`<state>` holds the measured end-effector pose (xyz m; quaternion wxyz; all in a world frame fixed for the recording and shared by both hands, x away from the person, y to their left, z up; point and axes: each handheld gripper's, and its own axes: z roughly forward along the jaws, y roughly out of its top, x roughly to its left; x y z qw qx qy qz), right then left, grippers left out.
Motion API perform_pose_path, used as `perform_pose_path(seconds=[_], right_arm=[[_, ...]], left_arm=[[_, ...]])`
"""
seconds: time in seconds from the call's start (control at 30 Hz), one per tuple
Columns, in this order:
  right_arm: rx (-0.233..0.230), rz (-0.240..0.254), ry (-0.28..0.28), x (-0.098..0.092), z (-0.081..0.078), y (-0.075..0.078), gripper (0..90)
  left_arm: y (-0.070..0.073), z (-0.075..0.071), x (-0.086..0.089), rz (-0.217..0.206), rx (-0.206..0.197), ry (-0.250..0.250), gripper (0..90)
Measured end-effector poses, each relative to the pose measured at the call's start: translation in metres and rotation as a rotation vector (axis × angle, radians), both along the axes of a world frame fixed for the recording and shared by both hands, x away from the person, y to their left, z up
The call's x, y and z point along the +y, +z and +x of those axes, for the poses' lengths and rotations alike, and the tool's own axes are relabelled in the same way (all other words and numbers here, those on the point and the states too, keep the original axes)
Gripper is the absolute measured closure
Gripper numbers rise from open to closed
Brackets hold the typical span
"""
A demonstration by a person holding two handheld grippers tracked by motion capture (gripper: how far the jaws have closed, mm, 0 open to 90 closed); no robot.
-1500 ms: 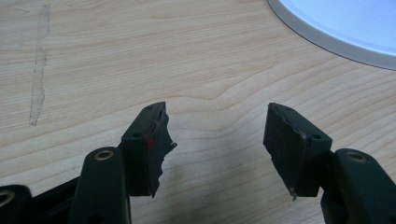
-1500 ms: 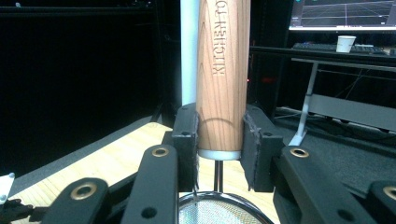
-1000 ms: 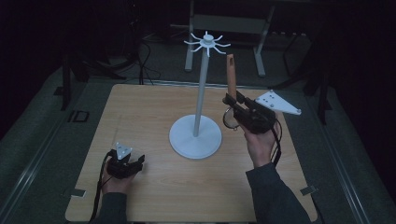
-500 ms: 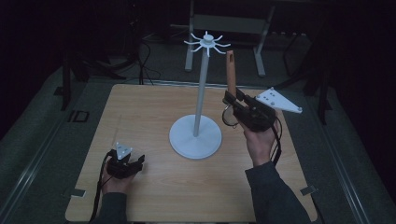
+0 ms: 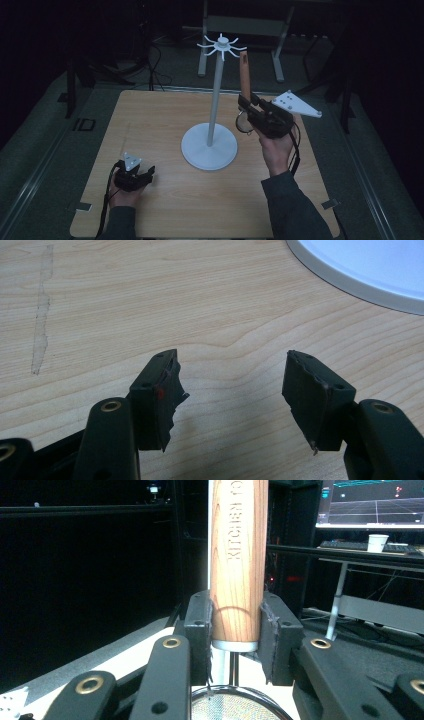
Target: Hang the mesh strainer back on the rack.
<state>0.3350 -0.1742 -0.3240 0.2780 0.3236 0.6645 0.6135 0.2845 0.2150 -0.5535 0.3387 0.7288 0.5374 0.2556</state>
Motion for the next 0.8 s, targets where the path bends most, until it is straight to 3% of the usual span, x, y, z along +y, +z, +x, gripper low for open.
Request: perform_pose_path(seconds=[0.8], right_arm=[[0.054, 0.003, 0.042, 0.005, 0.016, 0.001, 69.4]], left_arm=[[0.000, 0.000, 0.000, 0.001, 0.000, -0.001, 40.1]])
